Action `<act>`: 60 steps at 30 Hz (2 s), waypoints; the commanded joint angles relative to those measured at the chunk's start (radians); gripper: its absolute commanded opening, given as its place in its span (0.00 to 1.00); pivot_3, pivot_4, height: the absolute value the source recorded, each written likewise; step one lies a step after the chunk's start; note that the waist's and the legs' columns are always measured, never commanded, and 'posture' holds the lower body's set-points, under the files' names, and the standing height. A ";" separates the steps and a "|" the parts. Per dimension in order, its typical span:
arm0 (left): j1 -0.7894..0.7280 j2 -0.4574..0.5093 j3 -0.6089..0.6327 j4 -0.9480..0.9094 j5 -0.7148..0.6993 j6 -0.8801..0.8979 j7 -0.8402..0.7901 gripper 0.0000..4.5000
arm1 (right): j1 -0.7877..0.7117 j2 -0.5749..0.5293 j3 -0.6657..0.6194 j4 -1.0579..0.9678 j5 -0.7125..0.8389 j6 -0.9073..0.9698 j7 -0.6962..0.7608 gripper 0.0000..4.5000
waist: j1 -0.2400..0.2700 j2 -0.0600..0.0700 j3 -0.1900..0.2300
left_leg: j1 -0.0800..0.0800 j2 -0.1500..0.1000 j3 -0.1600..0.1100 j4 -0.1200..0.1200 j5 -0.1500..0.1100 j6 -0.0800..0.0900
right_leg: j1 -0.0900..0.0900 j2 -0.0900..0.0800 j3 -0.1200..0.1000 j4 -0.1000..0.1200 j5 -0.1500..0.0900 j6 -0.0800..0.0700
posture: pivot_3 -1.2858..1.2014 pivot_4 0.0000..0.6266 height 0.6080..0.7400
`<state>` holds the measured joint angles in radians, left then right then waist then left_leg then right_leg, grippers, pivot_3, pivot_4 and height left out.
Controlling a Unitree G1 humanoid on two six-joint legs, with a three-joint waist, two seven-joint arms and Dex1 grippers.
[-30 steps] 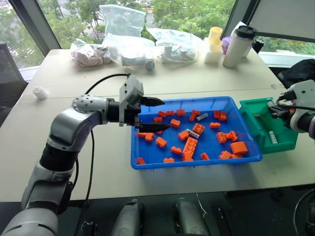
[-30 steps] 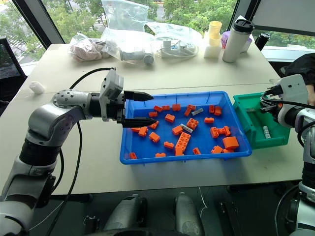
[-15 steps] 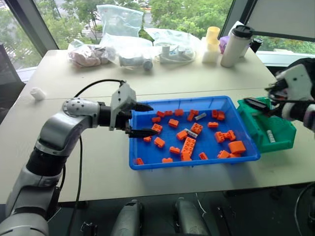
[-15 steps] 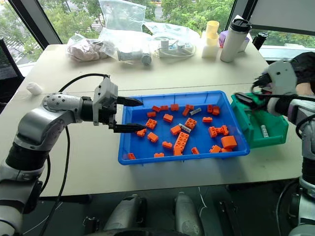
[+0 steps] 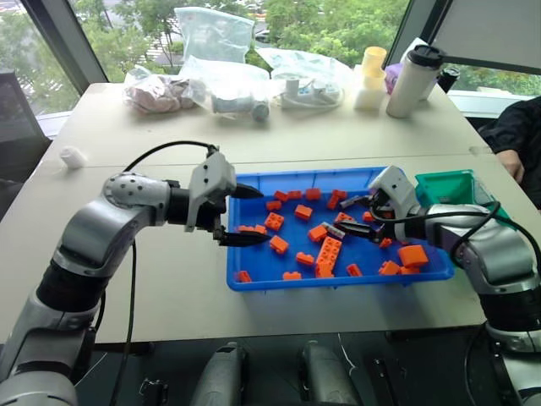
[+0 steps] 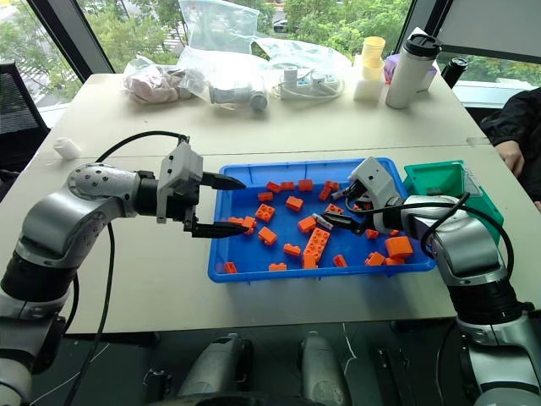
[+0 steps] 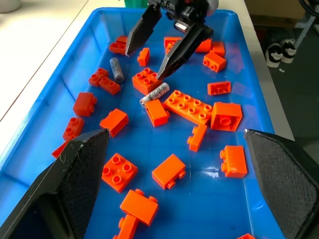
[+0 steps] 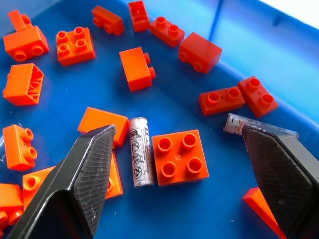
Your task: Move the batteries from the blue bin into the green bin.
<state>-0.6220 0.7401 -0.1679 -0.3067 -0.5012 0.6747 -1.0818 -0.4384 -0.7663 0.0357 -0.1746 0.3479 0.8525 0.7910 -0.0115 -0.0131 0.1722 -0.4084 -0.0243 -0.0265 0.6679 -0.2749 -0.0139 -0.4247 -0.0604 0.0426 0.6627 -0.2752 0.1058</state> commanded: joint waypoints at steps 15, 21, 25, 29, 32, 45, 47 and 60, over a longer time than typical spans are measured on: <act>-0.010 -0.002 0.023 -0.025 0.005 -0.003 0.027 1.00 | -0.049 0.050 0.019 0.129 -0.027 -0.059 0.017 0.28 | -0.002 0.000 0.000 | 0.000 0.001 0.000 0.000 0.000 0.000 | 0.000 0.001 0.000 0.000 0.000 0.000 | 0.52 0.24 1.00; -0.001 -0.003 0.023 -0.027 0.011 -0.007 0.029 1.00 | -0.043 0.033 -0.020 0.101 -0.015 -0.063 0.023 0.28 | -0.002 0.000 0.000 | 0.000 0.001 0.000 0.000 0.000 0.000 | 0.000 0.001 0.000 0.000 0.000 0.000 | 0.52 0.24 1.00; 0.007 0.005 0.032 -0.033 0.011 -0.004 0.030 1.00 | -0.015 -0.043 -0.151 0.034 0.015 0.010 -0.008 0.28 | 0.002 0.000 0.000 | 0.000 0.000 0.000 0.000 0.000 0.000 | 0.000 0.000 0.000 0.000 0.000 0.000 | 0.52 0.24 1.00; 0.016 0.001 0.031 -0.032 0.010 -0.006 0.031 1.00 | 0.056 -0.088 -0.232 -0.038 0.028 0.070 -0.048 0.28 | 0.001 0.000 0.000 | 0.000 0.000 0.000 0.000 0.000 0.000 | 0.000 0.000 0.000 0.000 0.000 0.000 | 0.52 0.24 1.00; 0.010 -0.013 0.020 -0.024 0.012 -0.011 0.029 1.00 | 0.095 -0.080 -0.242 -0.065 0.033 0.082 -0.067 0.37 | -0.005 0.000 0.000 | 0.001 0.001 0.000 0.000 0.000 0.000 | 0.000 0.000 0.000 0.001 0.000 0.000 | 0.52 0.24 1.00; -0.017 -0.026 0.009 -0.003 0.025 -0.020 0.014 1.00 | 0.051 -0.032 -0.036 -0.142 0.048 -0.002 0.016 0.90 | -0.003 0.000 0.000 | 0.001 0.001 0.000 0.000 0.000 0.000 | 0.000 0.002 0.000 0.001 0.000 0.000 | 0.52 0.24 1.00; -0.015 -0.022 0.015 -0.013 0.023 -0.013 0.019 1.00 | 0.040 -0.021 0.005 -0.121 0.027 -0.026 0.022 0.90 | -0.003 0.000 0.000 | 0.001 0.001 0.000 0.000 0.000 0.000 | 0.000 0.001 0.000 0.001 0.000 0.000 | 0.52 0.24 1.00; 0.016 0.009 0.035 -0.056 0.018 0.015 0.049 1.00 | -0.031 0.065 0.062 0.043 0.004 -0.044 0.028 0.90 | -0.002 0.000 0.000 | 0.001 0.001 0.000 0.000 0.000 0.000 | 0.000 0.001 0.000 0.001 0.000 0.000 | 0.52 0.24 1.00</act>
<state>-0.6018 0.7369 -0.1676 -0.3294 -0.4803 0.6917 -1.0379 -0.4523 -0.7042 0.1284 -0.1252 0.3382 0.8027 0.8181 -0.0135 -0.0133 0.1720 -0.4078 -0.0233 -0.0264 0.6679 -0.2749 -0.0139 -0.4247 -0.0592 0.0429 0.6634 -0.2752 0.1058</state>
